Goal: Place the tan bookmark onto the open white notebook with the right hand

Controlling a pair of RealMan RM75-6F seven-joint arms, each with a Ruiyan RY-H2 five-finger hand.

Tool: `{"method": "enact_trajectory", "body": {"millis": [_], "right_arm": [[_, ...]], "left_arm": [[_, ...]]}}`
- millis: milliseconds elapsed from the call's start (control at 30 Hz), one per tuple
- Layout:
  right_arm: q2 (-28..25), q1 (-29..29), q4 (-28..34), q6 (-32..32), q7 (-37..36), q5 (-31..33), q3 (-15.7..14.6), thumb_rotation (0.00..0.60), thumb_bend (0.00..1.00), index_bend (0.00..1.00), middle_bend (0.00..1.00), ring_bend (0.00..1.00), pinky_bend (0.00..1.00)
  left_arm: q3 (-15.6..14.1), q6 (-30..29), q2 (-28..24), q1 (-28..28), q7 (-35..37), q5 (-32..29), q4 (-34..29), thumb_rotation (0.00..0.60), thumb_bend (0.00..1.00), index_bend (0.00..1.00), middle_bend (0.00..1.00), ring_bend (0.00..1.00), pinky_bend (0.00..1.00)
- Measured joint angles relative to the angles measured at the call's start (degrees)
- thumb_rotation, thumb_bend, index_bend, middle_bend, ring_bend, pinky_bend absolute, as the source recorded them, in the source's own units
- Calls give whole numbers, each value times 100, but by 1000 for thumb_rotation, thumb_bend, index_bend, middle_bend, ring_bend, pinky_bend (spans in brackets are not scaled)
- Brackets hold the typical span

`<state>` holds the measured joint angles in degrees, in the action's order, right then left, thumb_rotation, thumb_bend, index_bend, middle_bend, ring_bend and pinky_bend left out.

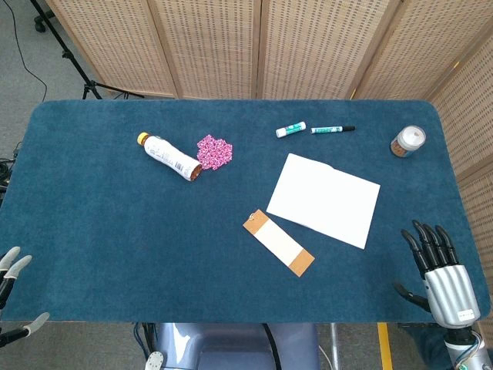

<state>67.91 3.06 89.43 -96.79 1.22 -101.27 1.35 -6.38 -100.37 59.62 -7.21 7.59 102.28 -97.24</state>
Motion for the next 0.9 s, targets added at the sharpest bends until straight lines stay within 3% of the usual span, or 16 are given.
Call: {"method": "enact_trajectory", "body": {"millis": [267,300,467,633,733,900], "right_arm": [[-45,47,24,198,9,9,-72,600,14,60,0,0,0],[-47,55,28,218,10,5,-79,600,53,60,0,0,0],[-96,133,50,384,-78,-57,-145,600,535,72,27,0,0],[-340,429,196,1015,-512,-94,-266,600,925,128,92,0,0],[-553,761,301,1621,-824,-113,-321,600,1000,144,145,0,5],[-794,1409,398,2740,-1037,-119,-358,600,1000,152,163,19,53]], "left_arm": [[-9,-34,-26,-8,75,35,9,600,0,0,0,0,0],[-7,-44,-30,-10,94,32,11,600,0,0,0,0,0],[-6,-88,-55,-17,205,46,29,600,0,0,0,0,0],[-16,-97,-99,-1,349,75,55,600,0,0,0,0,0],[2,-94,-105,9,366,51,50,600,0,0,0,0,0],[19,-8,-98,35,313,-8,12,600,0,0,0,0,0]]}}
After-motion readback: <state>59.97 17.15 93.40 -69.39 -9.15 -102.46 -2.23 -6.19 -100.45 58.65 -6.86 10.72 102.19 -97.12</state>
